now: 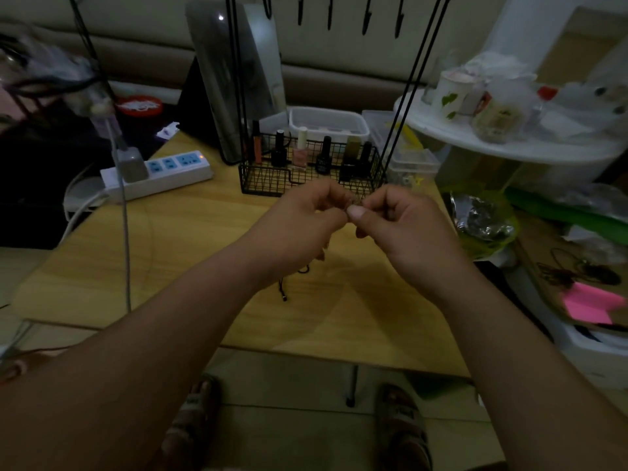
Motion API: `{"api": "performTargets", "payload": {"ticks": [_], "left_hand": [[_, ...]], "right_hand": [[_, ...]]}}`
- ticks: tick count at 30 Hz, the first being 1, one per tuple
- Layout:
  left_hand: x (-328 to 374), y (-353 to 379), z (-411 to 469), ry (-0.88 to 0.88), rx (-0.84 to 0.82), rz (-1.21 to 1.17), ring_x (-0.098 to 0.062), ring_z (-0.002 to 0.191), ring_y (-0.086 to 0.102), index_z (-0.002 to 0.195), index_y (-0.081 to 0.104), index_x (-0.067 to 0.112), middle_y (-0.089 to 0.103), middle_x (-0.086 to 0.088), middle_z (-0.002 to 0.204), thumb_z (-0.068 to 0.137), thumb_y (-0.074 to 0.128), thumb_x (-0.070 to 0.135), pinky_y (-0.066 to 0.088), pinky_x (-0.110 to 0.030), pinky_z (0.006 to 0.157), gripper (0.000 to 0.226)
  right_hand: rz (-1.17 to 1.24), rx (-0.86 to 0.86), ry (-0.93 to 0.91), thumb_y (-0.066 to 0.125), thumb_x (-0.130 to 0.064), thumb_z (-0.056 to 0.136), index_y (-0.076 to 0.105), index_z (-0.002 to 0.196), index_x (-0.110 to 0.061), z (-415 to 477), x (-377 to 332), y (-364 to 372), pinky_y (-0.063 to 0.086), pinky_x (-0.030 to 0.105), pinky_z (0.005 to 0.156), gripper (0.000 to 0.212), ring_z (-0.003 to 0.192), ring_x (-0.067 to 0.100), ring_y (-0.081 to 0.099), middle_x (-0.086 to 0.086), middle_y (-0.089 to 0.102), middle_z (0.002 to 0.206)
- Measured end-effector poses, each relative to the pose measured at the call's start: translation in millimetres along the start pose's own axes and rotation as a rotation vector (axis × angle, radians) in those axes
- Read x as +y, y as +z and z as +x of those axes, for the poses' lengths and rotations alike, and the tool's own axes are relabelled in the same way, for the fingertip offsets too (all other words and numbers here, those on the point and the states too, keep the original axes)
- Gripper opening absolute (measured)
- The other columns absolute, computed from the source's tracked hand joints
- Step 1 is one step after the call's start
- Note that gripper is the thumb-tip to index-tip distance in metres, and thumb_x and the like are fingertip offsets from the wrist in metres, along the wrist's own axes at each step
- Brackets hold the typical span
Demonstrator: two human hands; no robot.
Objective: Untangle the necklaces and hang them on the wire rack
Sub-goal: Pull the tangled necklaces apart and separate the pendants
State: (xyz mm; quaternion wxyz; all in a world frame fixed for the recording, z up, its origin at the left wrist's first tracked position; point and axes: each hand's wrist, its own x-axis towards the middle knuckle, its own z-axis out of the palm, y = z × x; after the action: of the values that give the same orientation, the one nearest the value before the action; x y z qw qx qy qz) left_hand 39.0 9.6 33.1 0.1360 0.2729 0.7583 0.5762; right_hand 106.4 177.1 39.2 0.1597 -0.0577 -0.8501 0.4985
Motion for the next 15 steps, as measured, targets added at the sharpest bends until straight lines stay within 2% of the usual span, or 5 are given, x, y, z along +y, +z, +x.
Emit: {"api": "performTargets", "payload": {"ticks": [1, 5, 10, 14, 15], "left_hand": [[1, 1, -1, 0.002, 0.008, 0.003, -0.008, 0.069, 0.058, 0.104, 0.070, 0.029, 0.069, -0.003, 0.099, 0.101, 0.059, 0.020, 0.056, -0.035, 0.064, 0.014], [3, 4, -4, 0.050, 0.042, 0.109, -0.015, 0.069, 0.061, 0.101, 0.069, 0.030, 0.068, 0.007, 0.092, 0.104, 0.061, 0.028, 0.058, -0.050, 0.062, 0.009], [8, 7, -2, 0.059, 0.109, 0.187, 0.000, 0.059, 0.055, 0.098, 0.067, 0.025, 0.069, 0.006, 0.093, 0.104, 0.061, 0.031, 0.056, -0.040, 0.062, 0.011], [9, 9, -4, 0.039, 0.142, 0.236, -0.011, 0.068, 0.062, 0.095, 0.067, 0.022, 0.072, 0.001, 0.090, 0.104, 0.061, 0.033, 0.055, -0.041, 0.062, 0.016], [9, 10, -5, 0.033, 0.137, 0.239, -0.009, 0.067, 0.061, 0.095, 0.067, 0.021, 0.072, 0.001, 0.090, 0.105, 0.060, 0.033, 0.053, -0.039, 0.061, 0.016]], "right_hand": [[-0.040, -0.001, -0.003, 0.072, -0.025, 0.096, 0.069, 0.091, -0.013, -1, -1, 0, 0.043, 0.012, 0.054, 0.013, 0.061, 0.000, 0.057, 0.001, 0.073, 0.078], [-0.119, -0.004, 0.019, 0.073, -0.031, 0.095, 0.068, 0.089, -0.015, -1, 0, 3, 0.041, 0.014, 0.052, 0.018, 0.062, 0.002, 0.058, -0.002, 0.073, 0.078], [-0.162, -0.009, 0.057, 0.072, -0.034, 0.096, 0.069, 0.091, -0.018, -2, -6, -1, 0.045, 0.022, 0.057, 0.017, 0.070, 0.009, 0.062, -0.003, 0.074, 0.082], [-0.137, -0.063, 0.064, 0.069, -0.026, 0.097, 0.067, 0.100, -0.021, 0, -12, -5, 0.054, 0.039, 0.067, 0.006, 0.073, 0.012, 0.064, 0.002, 0.074, 0.090], [-0.100, -0.076, 0.071, 0.068, -0.024, 0.097, 0.067, 0.105, -0.023, 0, -12, -5, 0.054, 0.040, 0.065, 0.008, 0.073, 0.013, 0.065, 0.005, 0.074, 0.092]]}}
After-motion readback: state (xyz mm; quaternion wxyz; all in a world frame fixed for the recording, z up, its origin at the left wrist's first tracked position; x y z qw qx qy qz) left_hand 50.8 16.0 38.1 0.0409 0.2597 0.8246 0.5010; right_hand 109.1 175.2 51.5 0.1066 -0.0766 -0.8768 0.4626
